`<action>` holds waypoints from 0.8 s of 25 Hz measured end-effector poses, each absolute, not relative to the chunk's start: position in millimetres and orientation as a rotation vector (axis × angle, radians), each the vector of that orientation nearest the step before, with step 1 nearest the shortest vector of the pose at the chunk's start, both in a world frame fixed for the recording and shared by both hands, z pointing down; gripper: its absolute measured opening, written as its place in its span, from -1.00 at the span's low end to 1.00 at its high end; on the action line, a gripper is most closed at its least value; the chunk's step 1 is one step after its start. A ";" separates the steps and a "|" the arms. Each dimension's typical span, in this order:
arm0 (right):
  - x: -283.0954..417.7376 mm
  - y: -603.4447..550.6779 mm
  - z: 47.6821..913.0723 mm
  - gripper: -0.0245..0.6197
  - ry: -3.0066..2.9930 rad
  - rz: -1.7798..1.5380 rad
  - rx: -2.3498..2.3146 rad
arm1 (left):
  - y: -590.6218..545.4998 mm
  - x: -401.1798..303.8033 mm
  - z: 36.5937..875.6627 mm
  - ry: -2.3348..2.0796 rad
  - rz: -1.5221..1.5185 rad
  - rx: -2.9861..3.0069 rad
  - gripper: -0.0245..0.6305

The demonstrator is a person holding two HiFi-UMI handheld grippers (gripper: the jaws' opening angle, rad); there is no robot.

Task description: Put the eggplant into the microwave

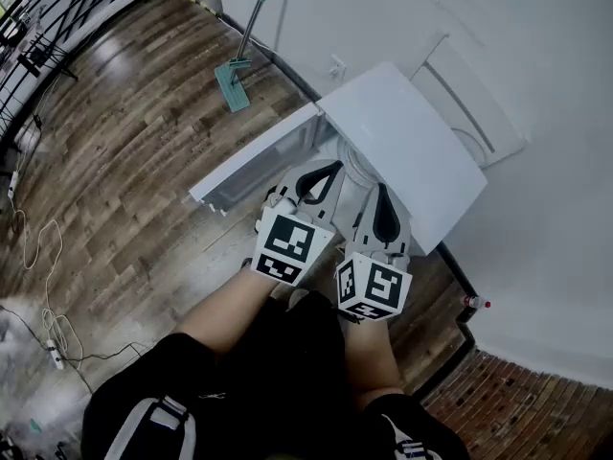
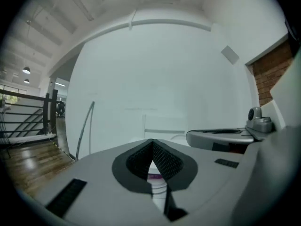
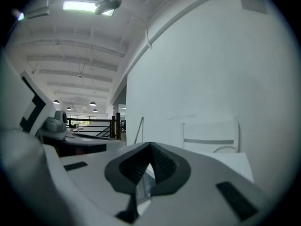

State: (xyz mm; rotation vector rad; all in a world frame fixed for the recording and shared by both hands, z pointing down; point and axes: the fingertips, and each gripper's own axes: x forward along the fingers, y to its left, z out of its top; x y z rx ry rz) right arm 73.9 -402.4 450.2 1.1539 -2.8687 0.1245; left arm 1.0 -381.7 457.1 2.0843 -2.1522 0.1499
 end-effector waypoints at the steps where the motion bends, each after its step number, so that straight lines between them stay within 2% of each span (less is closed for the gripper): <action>1: 78.7 -399.8 418.2 -0.89 -2.862 0.144 1.163 | -377.2 3.5 424.4 -2.145 0.159 2.082 -0.93; 5: 100.3 -387.5 302.2 -0.89 -2.834 0.211 1.191 | -354.7 21.2 309.3 -2.104 0.198 2.082 -0.93; 9: 117.8 -362.8 226.6 -0.89 -2.844 0.200 1.199 | -326.6 38.8 239.2 -2.084 0.199 2.095 -0.93; 20: 142.9 -331.5 179.5 -0.89 -2.896 0.141 1.216 | -305.9 59.6 190.3 -2.118 0.183 2.156 -0.93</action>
